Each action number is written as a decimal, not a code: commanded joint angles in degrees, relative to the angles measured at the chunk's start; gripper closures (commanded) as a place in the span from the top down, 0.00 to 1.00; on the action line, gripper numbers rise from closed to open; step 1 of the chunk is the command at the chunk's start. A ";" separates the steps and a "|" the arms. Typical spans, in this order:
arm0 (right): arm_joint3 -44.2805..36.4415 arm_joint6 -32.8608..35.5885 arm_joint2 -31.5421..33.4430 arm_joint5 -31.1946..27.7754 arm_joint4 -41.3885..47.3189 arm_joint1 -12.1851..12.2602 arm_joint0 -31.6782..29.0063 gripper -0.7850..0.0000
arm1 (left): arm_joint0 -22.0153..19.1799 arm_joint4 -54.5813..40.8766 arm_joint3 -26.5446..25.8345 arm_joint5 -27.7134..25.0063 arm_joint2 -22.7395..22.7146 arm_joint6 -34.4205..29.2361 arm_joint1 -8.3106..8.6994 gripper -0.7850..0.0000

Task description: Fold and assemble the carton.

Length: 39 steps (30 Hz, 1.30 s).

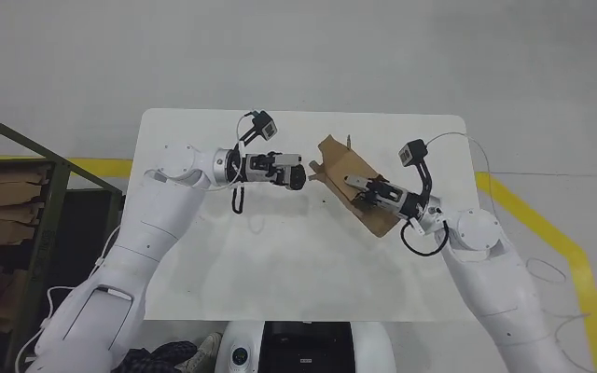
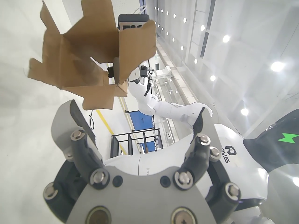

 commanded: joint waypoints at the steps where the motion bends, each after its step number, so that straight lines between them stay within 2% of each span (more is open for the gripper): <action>1: 0.92 3.03 0.05 -1.84 1.28 0.05 0.33 0.00 | 0.29 0.13 -0.27 0.08 -0.67 0.05 0.21 1.00; 9: 5.20 14.54 0.62 -10.27 4.33 0.45 2.52 0.00 | 1.38 0.80 -0.69 0.32 -3.48 0.64 1.05 1.00; 14: 5.45 19.27 0.34 -13.67 4.99 0.66 3.22 0.00 | 1.93 1.32 -1.01 0.91 -3.66 0.85 1.23 1.00; 23: 4.49 20.50 -1.56 -15.75 4.78 0.58 3.95 0.00 | 1.43 1.50 -0.87 2.18 -1.12 0.69 0.70 1.00; 31: 4.81 19.09 -4.24 -14.39 4.50 0.19 5.19 0.00 | 0.16 0.38 -0.89 2.11 1.55 -0.02 -0.13 1.00; 39: 6.28 17.64 -4.91 -12.95 5.07 0.04 6.09 0.00 | -0.54 1.81 -0.21 0.79 1.45 -0.02 -0.11 1.00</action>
